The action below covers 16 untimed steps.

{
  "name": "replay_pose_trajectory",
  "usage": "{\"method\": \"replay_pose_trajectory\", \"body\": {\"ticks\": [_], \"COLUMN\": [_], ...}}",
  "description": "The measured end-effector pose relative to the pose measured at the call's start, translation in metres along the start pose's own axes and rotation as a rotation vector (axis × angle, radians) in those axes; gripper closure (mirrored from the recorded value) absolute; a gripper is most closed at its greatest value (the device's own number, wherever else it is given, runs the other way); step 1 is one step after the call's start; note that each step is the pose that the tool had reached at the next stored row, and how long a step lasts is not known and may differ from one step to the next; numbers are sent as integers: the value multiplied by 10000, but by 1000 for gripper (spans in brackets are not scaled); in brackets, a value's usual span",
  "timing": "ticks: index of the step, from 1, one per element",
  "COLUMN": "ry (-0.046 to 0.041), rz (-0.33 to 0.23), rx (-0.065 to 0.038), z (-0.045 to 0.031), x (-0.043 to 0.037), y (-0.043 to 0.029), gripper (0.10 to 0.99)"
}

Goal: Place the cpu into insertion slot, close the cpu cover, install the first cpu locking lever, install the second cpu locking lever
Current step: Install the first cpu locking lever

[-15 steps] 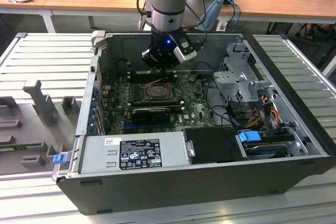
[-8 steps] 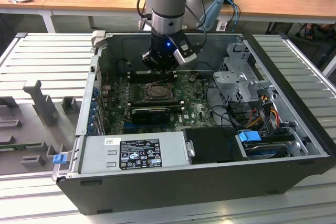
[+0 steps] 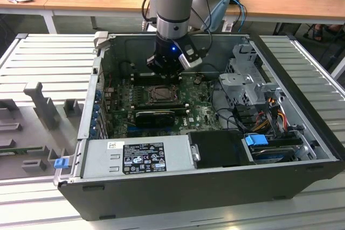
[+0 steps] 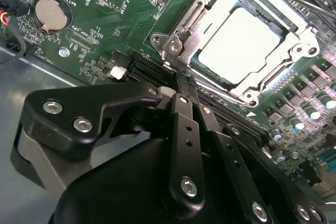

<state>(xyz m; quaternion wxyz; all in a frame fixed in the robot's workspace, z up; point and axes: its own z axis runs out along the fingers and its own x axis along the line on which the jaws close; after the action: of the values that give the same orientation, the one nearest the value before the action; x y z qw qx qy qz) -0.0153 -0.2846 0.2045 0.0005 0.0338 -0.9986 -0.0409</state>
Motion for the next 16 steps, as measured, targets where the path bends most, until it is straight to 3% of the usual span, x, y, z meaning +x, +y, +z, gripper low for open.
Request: {"method": "replay_pose_trajectory", "body": {"ticks": [16], "ry": [-7], "rz": [66], "rx": [-6], "z": [22], "x": [-2], "y": [-32], "gripper": [980]}}
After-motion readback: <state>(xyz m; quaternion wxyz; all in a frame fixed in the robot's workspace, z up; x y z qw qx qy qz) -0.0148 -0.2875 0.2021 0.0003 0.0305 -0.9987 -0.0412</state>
